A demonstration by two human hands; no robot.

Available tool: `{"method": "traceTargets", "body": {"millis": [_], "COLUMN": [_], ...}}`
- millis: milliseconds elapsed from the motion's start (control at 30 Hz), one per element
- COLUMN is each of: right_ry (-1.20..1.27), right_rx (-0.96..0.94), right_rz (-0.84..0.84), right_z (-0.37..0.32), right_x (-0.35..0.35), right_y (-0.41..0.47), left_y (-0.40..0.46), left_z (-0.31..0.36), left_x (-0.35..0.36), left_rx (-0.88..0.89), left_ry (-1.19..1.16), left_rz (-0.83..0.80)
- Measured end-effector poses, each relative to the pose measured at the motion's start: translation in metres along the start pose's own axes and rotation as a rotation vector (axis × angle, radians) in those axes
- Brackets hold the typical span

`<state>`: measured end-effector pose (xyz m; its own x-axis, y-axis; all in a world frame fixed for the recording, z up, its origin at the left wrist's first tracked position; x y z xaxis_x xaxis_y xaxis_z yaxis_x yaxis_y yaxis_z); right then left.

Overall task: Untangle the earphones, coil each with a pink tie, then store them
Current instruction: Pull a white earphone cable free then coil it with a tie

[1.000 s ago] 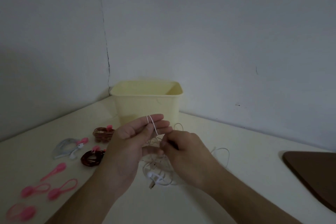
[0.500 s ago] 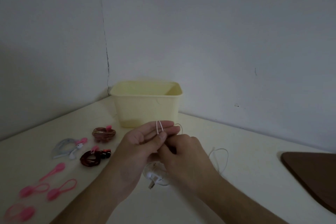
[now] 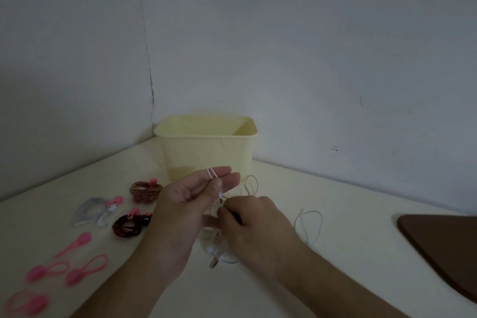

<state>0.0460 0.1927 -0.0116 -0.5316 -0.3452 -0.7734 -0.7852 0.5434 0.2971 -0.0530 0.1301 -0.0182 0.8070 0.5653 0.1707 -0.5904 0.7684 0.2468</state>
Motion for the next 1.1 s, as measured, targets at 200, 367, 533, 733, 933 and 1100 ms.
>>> {"method": "traceTargets", "body": {"millis": [200,367,533,733,933,1100], "right_ry": [0.024,0.019,-0.002,0.092,0.024,0.108], "right_rx": [-0.042,-0.001,-0.007,0.031,-0.050,-0.011], "right_rz": [-0.029,0.069,0.170,0.142,0.002,0.183], "right_z": [-0.002,0.009,0.016,0.026,0.002,0.014], "right_x": [-0.007,-0.038,-0.055,-0.038,-0.019,-0.054], "right_y": [0.001,0.008,0.012,0.011,0.004,0.010], "left_y": [0.002,0.002,-0.001,-0.004,0.002,-0.003], "left_z": [0.006,-0.007,-0.021,0.000,0.005,-0.011], "left_x": [-0.003,0.019,0.032,0.025,0.004,0.023], "left_rx": [0.111,0.021,-0.151,-0.083,0.056,-0.035], "left_ry": [0.238,0.237,0.062,-0.280,0.158,0.202], "left_rz": [0.023,-0.162,-0.337,-0.230,-0.051,-0.207]}}
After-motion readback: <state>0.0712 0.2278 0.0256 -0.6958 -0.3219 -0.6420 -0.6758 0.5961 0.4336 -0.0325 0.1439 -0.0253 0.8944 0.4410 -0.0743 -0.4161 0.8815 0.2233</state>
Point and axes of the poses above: each hand's wrist, its own y-axis towards the middle knuckle, its own x-axis out of the palm, z = x × y, the point moved 10 cm from there along y, towards the middle knuckle, and after that the axes turned 1 degree about y, right-handed, at the moved point
